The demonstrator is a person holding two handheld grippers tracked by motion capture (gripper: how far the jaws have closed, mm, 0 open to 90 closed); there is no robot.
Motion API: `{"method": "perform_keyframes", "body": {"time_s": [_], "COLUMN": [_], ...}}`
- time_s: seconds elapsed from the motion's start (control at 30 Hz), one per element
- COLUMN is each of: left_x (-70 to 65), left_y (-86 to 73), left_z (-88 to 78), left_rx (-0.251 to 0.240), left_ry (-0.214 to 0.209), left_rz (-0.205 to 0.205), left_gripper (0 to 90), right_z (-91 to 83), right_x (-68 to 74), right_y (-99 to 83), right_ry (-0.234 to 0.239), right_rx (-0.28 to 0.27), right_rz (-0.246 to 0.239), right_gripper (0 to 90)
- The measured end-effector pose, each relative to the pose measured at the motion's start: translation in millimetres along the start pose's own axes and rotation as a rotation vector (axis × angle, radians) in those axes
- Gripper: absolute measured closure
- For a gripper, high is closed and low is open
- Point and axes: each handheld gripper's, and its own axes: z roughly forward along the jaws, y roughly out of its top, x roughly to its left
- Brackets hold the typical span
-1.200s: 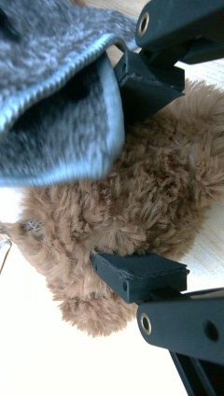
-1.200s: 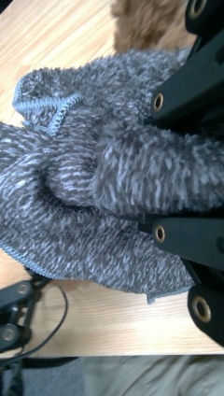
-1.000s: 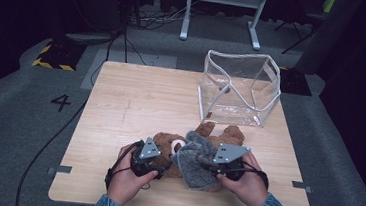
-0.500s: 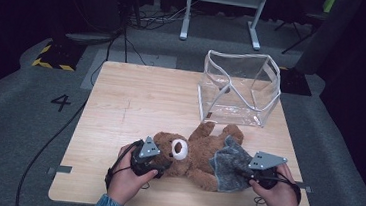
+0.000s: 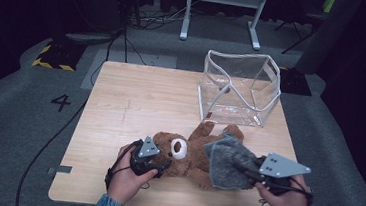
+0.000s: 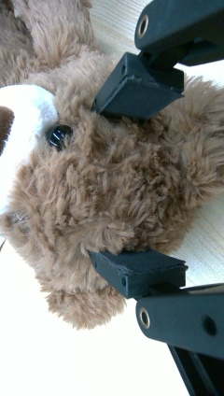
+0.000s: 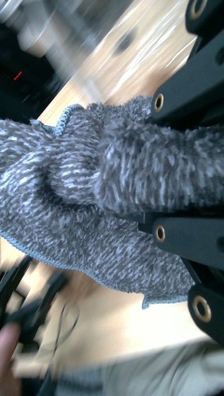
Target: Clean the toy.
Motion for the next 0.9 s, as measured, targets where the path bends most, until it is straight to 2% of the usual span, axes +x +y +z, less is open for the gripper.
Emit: {"method": "perform_keyframes", "body": {"time_s": [0.03,0.13,0.23,0.3,0.33,0.37,0.47,0.7,0.8,0.9], "left_x": [0.1,0.8,0.8,1.7,1.7,2.4,2.1,3.1,2.2,2.4], "left_y": [-0.1,-0.4,-1.1,-1.7,-1.7,-2.2,-2.2,-1.7,-1.6,-1.8], "left_z": [0.1,0.0,-0.1,0.1,0.1,0.2,0.4,0.2,1.1,0.9], "left_rx": [-0.002,-0.004,-0.003,-0.003,-0.003,-0.006,-0.003,-0.004,-0.005,-0.006], "left_ry": [-0.002,-0.002,-0.005,-0.006,-0.006,-0.008,-0.010,0.002,-0.003,-0.004], "left_rz": [0.000,0.010,0.003,-0.005,-0.005,-0.009,-0.004,0.000,-0.008,-0.009], "left_gripper": [31.7,31.7,31.8,31.8,31.9,31.9,32.0,32.0,32.0,32.0], "right_z": [7.6,42.0,81.1,101.5,101.5,113.0,109.7,83.2,75.2,67.9], "right_x": [7.1,25.6,42.0,50.0,50.0,52.6,49.2,33.1,25.8,19.9], "right_y": [5.6,15.1,13.5,7.2,7.2,-1.8,-11.0,-38.5,-52.6,-63.4], "right_ry": [0.026,0.121,0.192,0.196,0.196,0.168,0.179,0.174,0.163,0.136], "right_rx": [-0.012,-0.006,0.056,0.131,0.131,0.189,0.200,0.260,0.289,0.339], "right_rz": [-0.027,-0.047,-0.069,-0.091,-0.091,-0.121,-0.099,-0.031,0.020,0.047], "right_gripper": [71.5,70.9,71.0,71.1,71.1,71.6,71.9,72.1,72.1,72.1]}}
